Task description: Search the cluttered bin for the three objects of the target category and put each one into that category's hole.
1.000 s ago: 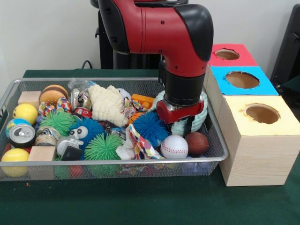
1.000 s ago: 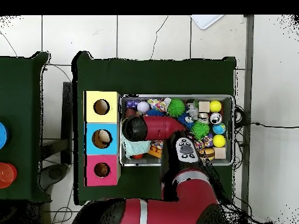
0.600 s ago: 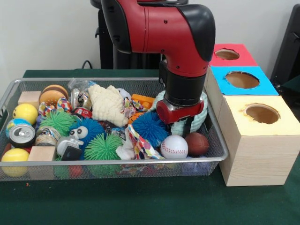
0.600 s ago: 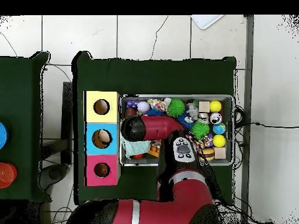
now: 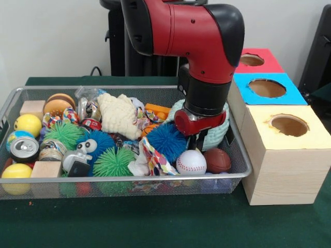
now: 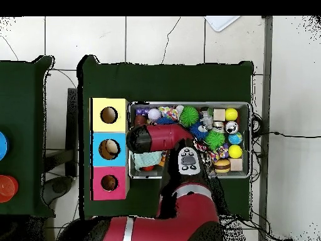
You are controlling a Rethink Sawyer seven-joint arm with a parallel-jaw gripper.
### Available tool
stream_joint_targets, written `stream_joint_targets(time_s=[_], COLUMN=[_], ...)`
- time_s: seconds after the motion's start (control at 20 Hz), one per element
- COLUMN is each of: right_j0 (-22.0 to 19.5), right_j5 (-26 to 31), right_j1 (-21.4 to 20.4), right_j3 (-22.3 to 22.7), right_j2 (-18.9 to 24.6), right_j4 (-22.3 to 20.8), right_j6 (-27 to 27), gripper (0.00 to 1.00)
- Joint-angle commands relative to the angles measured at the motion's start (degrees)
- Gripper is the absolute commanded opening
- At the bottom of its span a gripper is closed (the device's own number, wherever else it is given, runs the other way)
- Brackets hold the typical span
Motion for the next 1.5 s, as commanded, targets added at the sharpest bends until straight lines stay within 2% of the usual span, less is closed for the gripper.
stream_joint_targets(time_s=[0.05, 0.3, 0.65, 0.75, 0.95, 1.1, 1.2, 1.4, 1.5], right_j0=[0.2, 2.3, 4.4, 4.3, 4.3, 4.0, 3.7, 3.6, 4.2], right_j5=[-0.4, 6.9, 29.5, 32.5, 34.6, 34.2, 32.2, 29.0, 26.2], right_j1=[2.0, -6.2, -18.8, -20.6, -21.4, -21.3, -21.3, -21.9, -23.5], right_j3=[-2.8, 2.4, 4.5, 4.7, 4.5, 4.6, 6.2, 12.2, 17.1], right_j2=[0.6, -0.4, -0.7, -0.4, 0.0, 0.4, 0.7, 1.6, 1.6], right_j4=[-0.8, 1.8, 7.2, 8.0, 8.7, 9.0, 9.6, 11.9, 13.9], right_j6=[8.3, 9.7, 8.3, 8.2, 8.5, 8.6, 9.0, 9.5, 11.0], gripper=[0.00, 0.00, 0.00, 0.00, 0.00, 0.00, 0.00, 0.00, 0.00])
